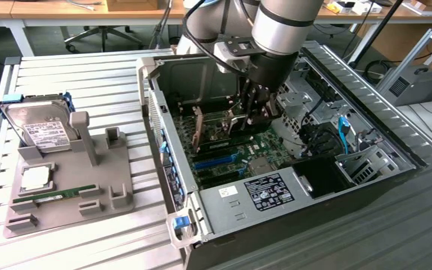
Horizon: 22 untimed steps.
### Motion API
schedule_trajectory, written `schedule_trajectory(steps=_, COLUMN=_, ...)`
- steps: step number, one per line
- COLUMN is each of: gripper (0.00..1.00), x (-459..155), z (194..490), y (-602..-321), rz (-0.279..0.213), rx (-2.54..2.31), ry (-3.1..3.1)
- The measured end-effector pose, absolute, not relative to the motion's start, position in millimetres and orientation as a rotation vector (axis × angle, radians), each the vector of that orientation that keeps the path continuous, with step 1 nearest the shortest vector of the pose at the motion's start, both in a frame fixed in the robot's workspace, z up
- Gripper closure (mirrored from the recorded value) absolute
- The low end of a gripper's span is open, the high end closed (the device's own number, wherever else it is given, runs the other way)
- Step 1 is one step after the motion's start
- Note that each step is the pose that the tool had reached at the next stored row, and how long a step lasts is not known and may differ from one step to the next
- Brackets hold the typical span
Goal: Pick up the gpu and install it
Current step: 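Insert the gpu into the slot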
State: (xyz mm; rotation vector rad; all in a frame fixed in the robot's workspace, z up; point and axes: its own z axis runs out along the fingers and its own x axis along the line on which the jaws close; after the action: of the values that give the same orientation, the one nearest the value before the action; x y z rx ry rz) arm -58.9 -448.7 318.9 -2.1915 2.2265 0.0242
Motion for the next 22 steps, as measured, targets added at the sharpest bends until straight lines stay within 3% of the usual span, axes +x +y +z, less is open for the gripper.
schedule_trajectory(steps=22, gripper=0.73, x=-66.2, z=293.0, y=-449.5, rz=0.024, rx=-2.192, ry=2.226)
